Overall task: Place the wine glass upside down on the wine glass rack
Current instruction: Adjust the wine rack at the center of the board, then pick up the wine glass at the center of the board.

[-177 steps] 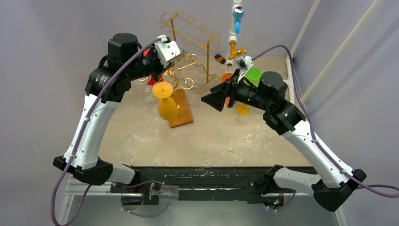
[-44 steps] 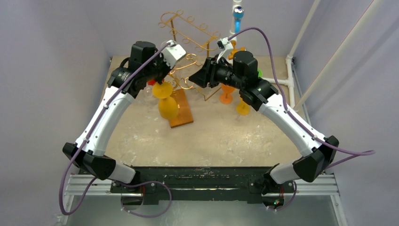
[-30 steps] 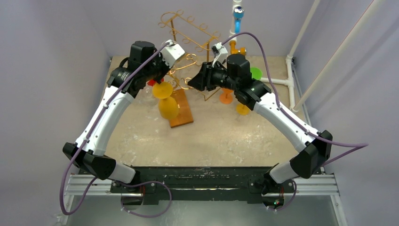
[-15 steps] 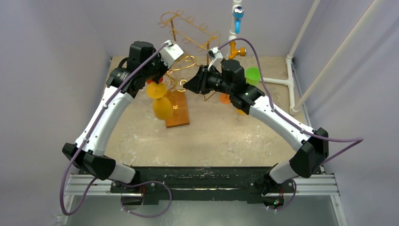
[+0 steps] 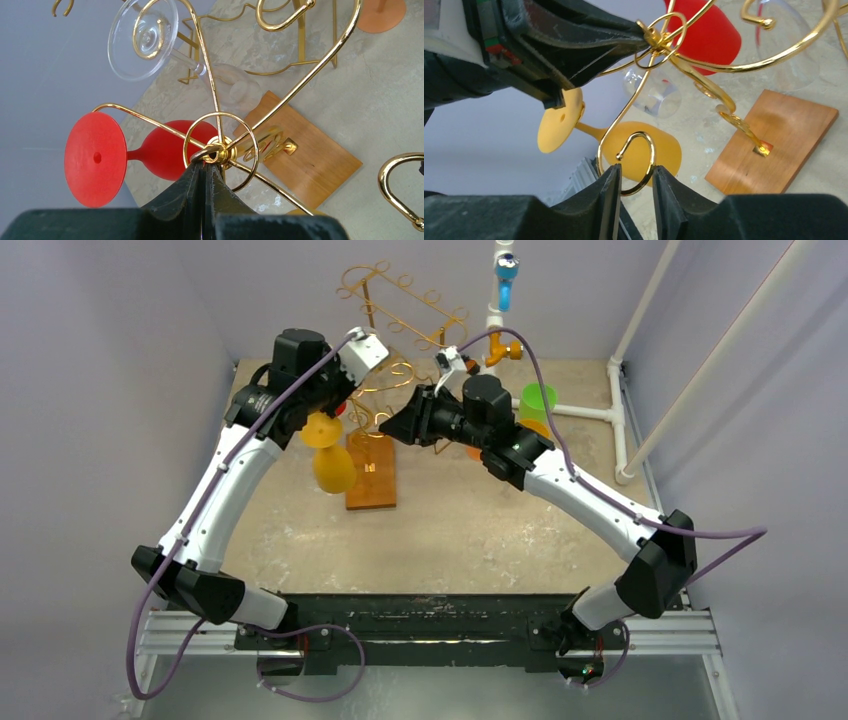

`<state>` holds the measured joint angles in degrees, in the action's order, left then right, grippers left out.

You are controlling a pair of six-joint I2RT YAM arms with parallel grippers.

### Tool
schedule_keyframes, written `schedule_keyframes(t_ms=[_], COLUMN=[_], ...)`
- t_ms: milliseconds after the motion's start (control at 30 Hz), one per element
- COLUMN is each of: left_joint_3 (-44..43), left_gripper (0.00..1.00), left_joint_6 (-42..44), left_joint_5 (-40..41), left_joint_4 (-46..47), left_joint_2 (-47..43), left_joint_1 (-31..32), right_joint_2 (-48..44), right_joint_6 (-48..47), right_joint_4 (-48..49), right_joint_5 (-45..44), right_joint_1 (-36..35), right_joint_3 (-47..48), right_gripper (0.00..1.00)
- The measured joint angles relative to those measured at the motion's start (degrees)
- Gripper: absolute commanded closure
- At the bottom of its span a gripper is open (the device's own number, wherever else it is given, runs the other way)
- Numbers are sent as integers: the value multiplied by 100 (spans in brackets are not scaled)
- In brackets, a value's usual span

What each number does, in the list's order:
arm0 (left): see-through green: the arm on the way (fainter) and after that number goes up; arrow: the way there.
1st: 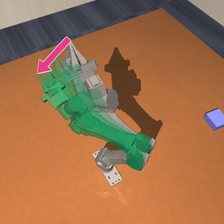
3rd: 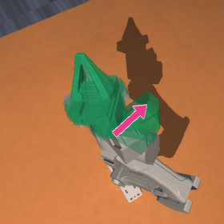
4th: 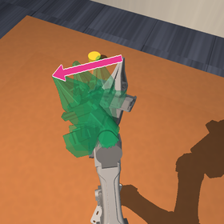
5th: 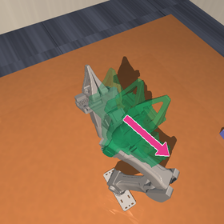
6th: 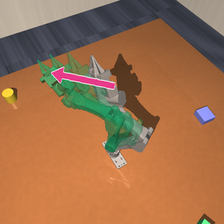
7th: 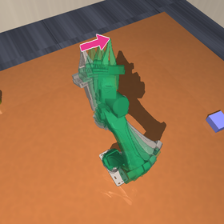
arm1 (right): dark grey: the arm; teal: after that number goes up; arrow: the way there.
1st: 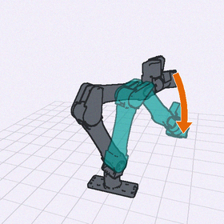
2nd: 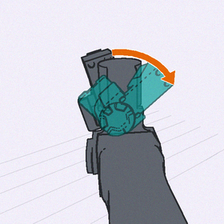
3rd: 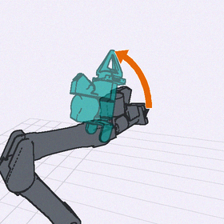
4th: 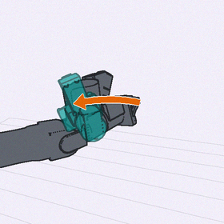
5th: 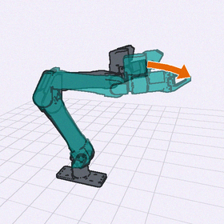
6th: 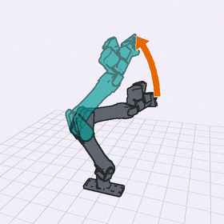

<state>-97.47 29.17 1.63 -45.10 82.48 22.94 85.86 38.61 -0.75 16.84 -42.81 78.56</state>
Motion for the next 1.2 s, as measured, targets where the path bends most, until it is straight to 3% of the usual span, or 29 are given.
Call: schedule_keyframes(t_ms=[167,267,367,433,500,700,967,1200], left_joint_3=[28,44,46,46,37,-26,-195,-284], left_gripper=[100,94,82,67,54,35,27,26], left_joint_6=[35,46,46,59,90,46,35,-28], left_joint_5=[2,4,4,4,26,-68,-245,-455], left_joint_4=[39,63,55,48,76,-22,-256,-444], left_joint_2=[-15,-22,-35,-44,-72,-275,-396,-498], left_joint_1=[0,0,0,0,-2,22,22,22], right_joint_2=[-9,-101,-282,-481,-723,-1355,-1390,-1257], right_joint_6=[-26,-111,-229,-317,-411,-730,-1121,-1412], right_joint_4=[-13,-256,-584,-796,-977,-1613,-2450,-2634], right_joint_5=[66,125,225,243,229,-131,-1613,-2184], right_joint_1=[-103,-50,129,367,664,1558,2159,2332], right_joint_3=[-13,-15,-15,-22,-59,-236,-520,-1062], right_gripper=[39,31,21,2,1,1,1,21])
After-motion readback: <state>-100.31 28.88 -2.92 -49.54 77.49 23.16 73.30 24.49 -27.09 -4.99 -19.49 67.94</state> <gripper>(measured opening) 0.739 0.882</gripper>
